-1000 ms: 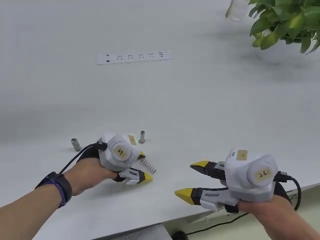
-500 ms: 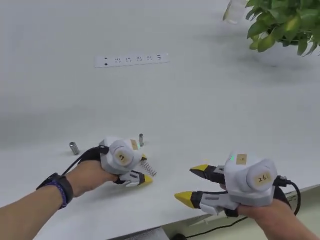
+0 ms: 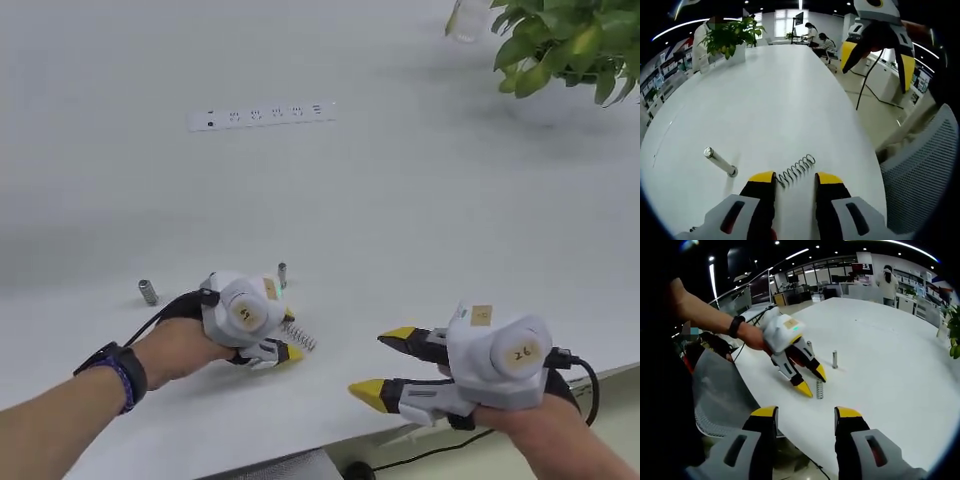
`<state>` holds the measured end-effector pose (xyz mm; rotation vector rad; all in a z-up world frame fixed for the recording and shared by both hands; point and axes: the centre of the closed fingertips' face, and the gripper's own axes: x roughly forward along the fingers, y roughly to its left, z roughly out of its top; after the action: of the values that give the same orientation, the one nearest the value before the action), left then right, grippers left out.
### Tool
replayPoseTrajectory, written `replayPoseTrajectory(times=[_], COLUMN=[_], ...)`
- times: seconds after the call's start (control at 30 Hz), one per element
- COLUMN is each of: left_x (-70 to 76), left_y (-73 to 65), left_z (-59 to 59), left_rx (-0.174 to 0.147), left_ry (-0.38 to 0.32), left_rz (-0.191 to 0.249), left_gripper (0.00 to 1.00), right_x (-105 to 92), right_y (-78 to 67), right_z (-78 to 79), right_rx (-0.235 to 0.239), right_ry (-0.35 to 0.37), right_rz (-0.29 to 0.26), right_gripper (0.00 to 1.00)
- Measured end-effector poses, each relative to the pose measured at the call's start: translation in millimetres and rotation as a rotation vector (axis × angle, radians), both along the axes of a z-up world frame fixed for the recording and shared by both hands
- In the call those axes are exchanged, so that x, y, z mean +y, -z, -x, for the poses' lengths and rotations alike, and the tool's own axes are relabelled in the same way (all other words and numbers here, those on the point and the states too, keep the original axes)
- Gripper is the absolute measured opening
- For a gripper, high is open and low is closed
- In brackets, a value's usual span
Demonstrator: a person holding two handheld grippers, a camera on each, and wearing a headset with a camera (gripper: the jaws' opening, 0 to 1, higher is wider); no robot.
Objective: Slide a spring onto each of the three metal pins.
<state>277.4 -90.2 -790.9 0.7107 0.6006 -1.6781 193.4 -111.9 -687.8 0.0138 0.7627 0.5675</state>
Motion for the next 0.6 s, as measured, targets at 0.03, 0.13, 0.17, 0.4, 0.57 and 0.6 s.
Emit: replayPoseTrajectory(times=[0.03,0.13,0.17,0.4,0.57,0.6], left_x=[0.4,2.2,2.3,4.4,3.2,5.0], left_y=[0.4,0.7,1.0,0.8,1.0,0.2], left_z=[-0.1,1.4,1.5,4.6,6.3,8.7], left_rx=[-0.008,-0.011,-0.011,-0.024,-0.027,-0.026], left_ry=[0.006,0.014,0.015,0.038,0.042,0.045], left_rz=[-0.002,-0.007,-0.009,-0.016,-0.016,-0.018], left_gripper=[0.24,0.21,0.2,0.15,0.1,0.09], right_x=[0.0,-0.4,0.1,2.7,4.5,4.4], right_y=[0.0,0.4,0.4,-0.4,-1.4,-1.4], right_z=[0.1,-0.3,-0.4,-1.1,-1.2,-1.6], right_rx=[0.001,-0.001,0.0,-0.003,-0.004,-0.005], right_ry=[0.001,0.0,-0.001,-0.004,-0.012,-0.012], right_rz=[0.0,-0.001,-0.001,-0.003,-0.004,-0.004], right_gripper=[0.43,0.43,0.43,0.43,0.44,0.44])
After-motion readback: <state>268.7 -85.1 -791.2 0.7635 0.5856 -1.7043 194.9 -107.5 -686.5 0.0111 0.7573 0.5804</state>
